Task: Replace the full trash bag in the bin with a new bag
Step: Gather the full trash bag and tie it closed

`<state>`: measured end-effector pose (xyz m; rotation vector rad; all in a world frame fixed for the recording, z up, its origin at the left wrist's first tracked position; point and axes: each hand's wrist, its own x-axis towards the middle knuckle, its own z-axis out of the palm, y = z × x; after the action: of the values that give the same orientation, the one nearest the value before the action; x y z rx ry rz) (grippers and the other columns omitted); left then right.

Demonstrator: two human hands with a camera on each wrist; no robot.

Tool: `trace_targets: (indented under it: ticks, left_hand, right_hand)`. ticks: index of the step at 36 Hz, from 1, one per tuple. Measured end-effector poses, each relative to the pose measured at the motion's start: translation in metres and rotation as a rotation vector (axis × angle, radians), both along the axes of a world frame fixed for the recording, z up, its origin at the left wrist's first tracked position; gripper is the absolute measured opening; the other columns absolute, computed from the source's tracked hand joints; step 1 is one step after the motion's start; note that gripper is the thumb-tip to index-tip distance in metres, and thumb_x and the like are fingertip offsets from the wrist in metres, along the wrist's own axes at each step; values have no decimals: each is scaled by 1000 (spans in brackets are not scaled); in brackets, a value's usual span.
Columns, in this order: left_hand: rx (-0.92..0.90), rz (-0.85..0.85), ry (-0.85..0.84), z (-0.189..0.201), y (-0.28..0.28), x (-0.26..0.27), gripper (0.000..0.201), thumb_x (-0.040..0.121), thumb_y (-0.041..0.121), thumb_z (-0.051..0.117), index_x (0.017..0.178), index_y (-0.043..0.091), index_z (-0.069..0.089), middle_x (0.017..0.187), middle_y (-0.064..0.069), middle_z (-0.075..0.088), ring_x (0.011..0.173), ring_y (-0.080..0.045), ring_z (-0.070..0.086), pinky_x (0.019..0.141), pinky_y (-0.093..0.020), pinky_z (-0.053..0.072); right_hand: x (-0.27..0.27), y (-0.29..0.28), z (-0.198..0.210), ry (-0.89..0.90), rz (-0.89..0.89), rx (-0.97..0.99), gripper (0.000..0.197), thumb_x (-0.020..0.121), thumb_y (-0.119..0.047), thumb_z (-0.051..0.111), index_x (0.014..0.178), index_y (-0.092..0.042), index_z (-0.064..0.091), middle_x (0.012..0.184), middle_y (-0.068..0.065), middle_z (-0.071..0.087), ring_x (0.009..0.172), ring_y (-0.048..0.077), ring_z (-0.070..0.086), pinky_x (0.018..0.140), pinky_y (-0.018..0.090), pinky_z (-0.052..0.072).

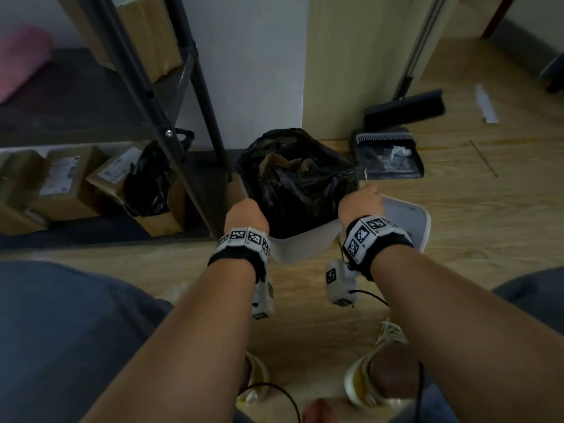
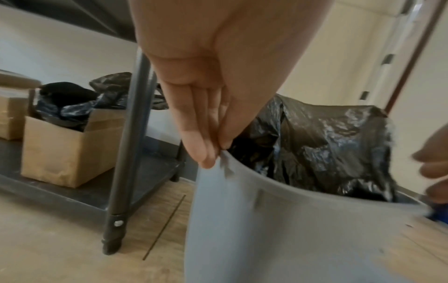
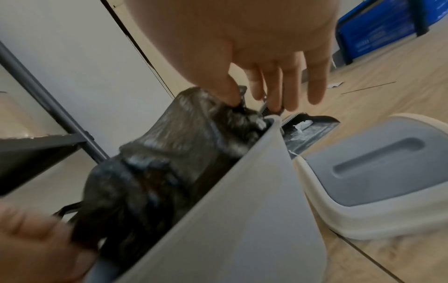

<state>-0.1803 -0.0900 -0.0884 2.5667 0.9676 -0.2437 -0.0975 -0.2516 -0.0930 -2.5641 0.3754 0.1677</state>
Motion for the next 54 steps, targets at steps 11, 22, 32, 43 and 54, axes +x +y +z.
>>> trace_targets:
  ticks: [11,22,32,43,54]
  left_hand:
    - [75,-231,-19,-6,-16,10,24,89,6,47,90,2,71,95,-18,68,76,-32,56,65,-33,44]
    - [250,-315,46,-16,12,22,34,93,9,44,121,7,63,127,-14,56,123,-31,48,98,-40,47]
    - [161,-309,87,-13,6,16,22,89,12,56,99,13,75,105,-11,70,98,-31,64,83,-35,52]
    - [77,-462,177,-4,-23,19,14,79,26,74,87,16,76,82,-4,68,75,-27,61,70,-35,55]
    - [-28,-307,-119,36,4,18,26,81,26,56,59,13,60,61,-4,57,64,-27,57,52,-23,40]
  right_hand:
    - [-20,3,-11,263,125,60,54,88,-42,60,125,-10,39,118,17,60,107,38,60,95,52,48]
    - [-4,6,-16,162,291,-71,51,93,-10,51,139,-4,29,118,21,61,105,35,63,77,39,51]
    - [9,18,-12,204,315,-70,61,95,-8,47,147,-3,17,129,22,56,114,35,59,85,40,48]
    - [7,0,-3,285,447,-257,55,98,-11,45,147,3,25,145,23,41,128,35,49,100,42,44]
    - [3,23,31,-52,462,17,38,93,-8,41,130,-7,45,129,19,53,116,37,53,91,40,45]
